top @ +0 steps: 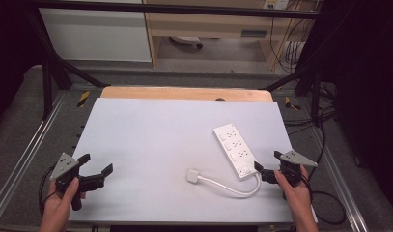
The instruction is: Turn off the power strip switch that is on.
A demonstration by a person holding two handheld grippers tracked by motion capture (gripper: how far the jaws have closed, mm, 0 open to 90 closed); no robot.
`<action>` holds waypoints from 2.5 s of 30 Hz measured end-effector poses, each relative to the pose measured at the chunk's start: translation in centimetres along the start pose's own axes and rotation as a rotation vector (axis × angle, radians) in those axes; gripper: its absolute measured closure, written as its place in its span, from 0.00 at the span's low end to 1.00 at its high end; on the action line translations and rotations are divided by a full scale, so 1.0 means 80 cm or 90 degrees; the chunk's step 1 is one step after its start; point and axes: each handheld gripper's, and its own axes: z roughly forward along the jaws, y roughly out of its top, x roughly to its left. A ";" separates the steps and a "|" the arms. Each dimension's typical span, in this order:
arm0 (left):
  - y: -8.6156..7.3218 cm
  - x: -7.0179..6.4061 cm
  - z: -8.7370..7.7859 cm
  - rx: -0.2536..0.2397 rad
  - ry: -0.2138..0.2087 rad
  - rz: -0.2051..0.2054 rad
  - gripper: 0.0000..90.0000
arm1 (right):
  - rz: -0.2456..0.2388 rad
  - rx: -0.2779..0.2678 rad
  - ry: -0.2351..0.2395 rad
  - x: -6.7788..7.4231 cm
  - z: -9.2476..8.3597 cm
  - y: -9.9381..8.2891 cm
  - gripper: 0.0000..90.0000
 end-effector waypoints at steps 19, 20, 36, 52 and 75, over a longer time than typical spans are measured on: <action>0.000 -0.001 0.001 0.000 -0.005 0.000 0.05 | -0.010 -0.025 -0.014 0.001 -0.007 0.006 0.06; 0.000 -0.001 0.001 0.000 -0.005 0.000 0.05 | -0.014 -0.029 -0.018 0.002 -0.008 0.007 0.06; 0.000 -0.001 0.001 -0.001 -0.006 0.003 0.05 | -0.006 -0.053 -0.011 0.022 -0.022 0.028 0.03; 0.000 -0.002 0.001 -0.001 -0.008 0.005 0.05 | -0.021 -0.075 -0.013 0.040 -0.028 0.043 0.03; -0.001 -0.002 0.002 0.005 -0.006 0.009 0.05 | -0.020 -0.091 -0.011 0.044 -0.025 0.079 0.05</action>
